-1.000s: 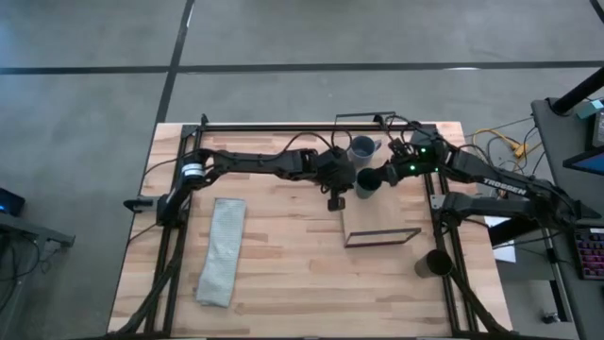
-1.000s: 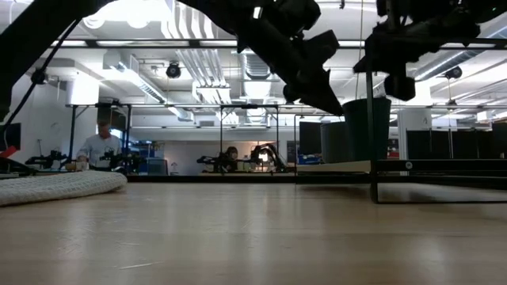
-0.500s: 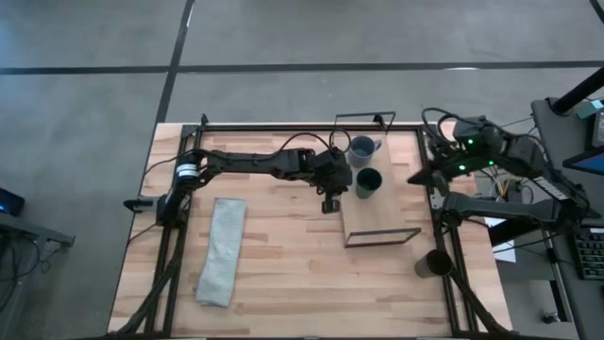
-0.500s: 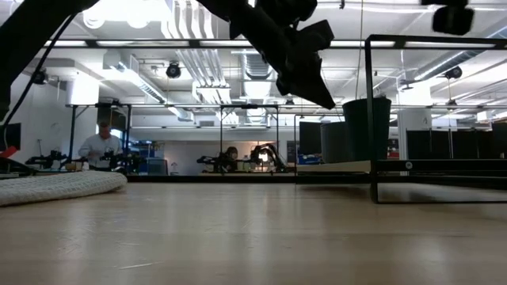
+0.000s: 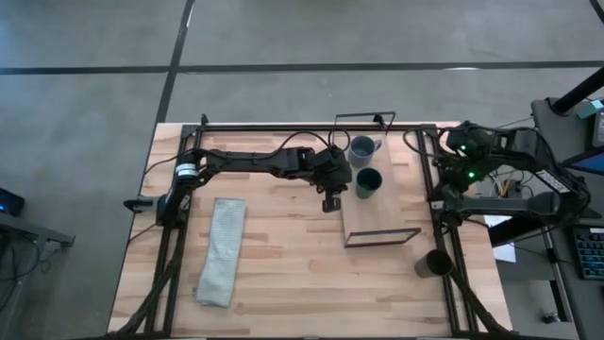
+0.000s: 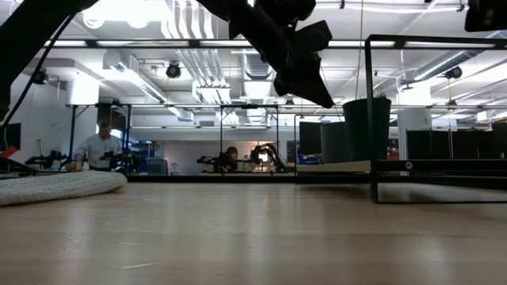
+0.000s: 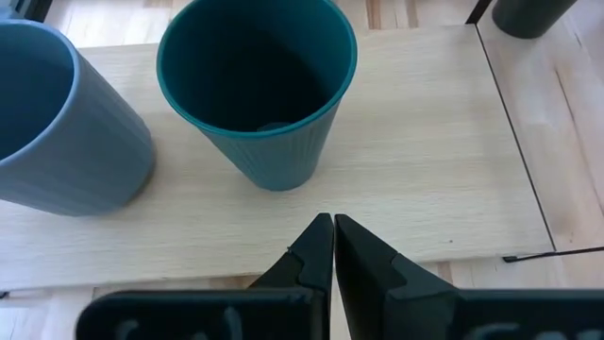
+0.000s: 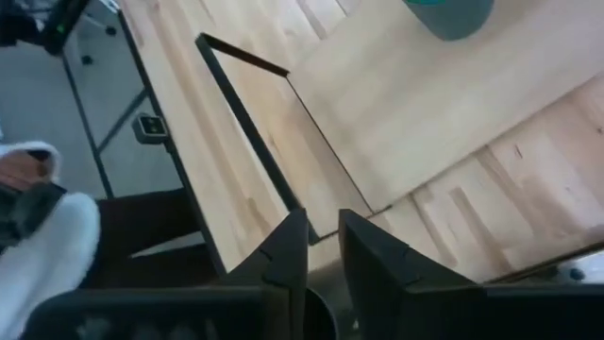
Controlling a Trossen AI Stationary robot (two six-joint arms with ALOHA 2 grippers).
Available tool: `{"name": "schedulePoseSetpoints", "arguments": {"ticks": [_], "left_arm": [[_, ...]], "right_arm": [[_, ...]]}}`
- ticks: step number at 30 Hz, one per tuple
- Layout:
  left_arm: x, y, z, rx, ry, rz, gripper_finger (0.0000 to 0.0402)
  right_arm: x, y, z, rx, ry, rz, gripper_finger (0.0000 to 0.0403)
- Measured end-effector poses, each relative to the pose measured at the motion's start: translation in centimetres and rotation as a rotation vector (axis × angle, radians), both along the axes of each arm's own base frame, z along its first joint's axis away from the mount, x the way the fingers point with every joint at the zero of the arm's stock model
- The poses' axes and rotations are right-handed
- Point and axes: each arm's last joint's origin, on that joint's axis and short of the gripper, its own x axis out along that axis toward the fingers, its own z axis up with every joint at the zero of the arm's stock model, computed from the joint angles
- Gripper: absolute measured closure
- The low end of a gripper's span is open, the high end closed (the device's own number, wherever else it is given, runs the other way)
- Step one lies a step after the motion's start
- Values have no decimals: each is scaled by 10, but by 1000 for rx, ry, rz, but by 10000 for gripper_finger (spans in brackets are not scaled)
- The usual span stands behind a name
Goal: Stack small to large cups/mugs on shelf
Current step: Put the black cup on the shelf
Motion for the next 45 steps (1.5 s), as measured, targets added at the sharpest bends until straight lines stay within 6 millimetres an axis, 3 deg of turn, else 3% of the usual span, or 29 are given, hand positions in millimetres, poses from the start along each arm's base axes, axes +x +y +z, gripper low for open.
{"name": "schedulePoseSetpoints", "arguments": {"ticks": [9,24,32,39,45], "left_arm": [[0,0,0,-19,1,27,402],[-1,2,1,12,3,87,402],[-1,5,1,24,3,104,402],[-1,5,1,24,3,106,402],[-2,9,1,25,4,113,402]], "right_arm": [[8,-3,-18,-18,62,78,315],[8,13,-27,-189,77,397,329],[0,8,-28,-473,142,320,330],[-15,10,-25,-456,87,268,330],[-17,13,-25,-410,42,344,330]]}}
